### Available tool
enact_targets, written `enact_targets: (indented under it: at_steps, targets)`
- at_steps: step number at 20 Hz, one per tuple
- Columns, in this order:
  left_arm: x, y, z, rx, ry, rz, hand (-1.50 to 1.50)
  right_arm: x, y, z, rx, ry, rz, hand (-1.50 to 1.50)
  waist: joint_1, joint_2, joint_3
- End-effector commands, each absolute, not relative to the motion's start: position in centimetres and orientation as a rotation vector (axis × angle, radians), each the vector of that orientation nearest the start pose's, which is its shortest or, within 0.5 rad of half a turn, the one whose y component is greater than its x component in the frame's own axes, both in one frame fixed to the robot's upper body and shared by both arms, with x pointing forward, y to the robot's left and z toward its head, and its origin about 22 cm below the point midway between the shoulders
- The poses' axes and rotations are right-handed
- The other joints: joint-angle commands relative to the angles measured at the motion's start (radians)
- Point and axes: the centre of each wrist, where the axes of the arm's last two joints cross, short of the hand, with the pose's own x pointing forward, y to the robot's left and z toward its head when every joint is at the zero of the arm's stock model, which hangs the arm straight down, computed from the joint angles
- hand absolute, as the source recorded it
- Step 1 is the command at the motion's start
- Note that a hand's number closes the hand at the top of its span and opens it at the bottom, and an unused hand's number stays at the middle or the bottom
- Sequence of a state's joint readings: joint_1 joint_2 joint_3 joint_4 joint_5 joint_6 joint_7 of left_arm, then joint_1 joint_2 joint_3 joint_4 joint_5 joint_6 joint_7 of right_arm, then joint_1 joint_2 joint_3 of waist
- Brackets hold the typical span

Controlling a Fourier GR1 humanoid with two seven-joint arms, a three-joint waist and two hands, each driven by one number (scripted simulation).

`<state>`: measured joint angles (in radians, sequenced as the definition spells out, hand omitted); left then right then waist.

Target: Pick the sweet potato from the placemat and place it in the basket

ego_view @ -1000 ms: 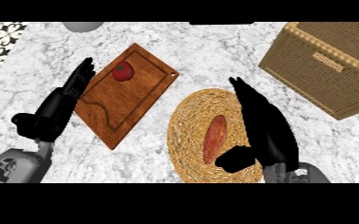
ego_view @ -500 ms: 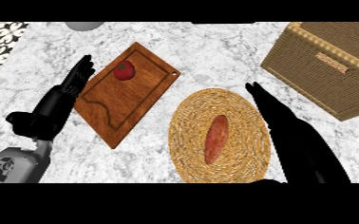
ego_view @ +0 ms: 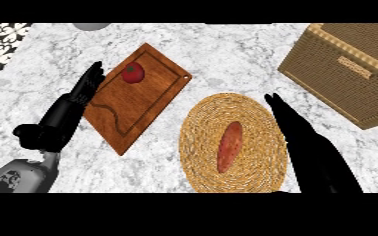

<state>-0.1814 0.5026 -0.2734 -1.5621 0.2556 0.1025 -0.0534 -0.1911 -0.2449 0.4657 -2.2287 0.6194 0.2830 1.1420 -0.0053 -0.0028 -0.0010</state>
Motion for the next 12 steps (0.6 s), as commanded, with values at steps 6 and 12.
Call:
enact_targets:
  at_steps: [6, 12]
  targets:
    - [27.5, 26.6, 6.3, 0.048, -1.693, -0.37, 0.0, 19.1, -13.9, 11.4, -0.764, -1.112, 0.691, -1.5, 0.005, 0.002, 0.001]
    - [26.4, 25.2, 5.9, 0.049, -1.687, -0.367, 0.0, 20.7, -13.6, 8.5, -0.791, -1.124, 0.692, -1.5, 0.009, 0.002, 0.001]
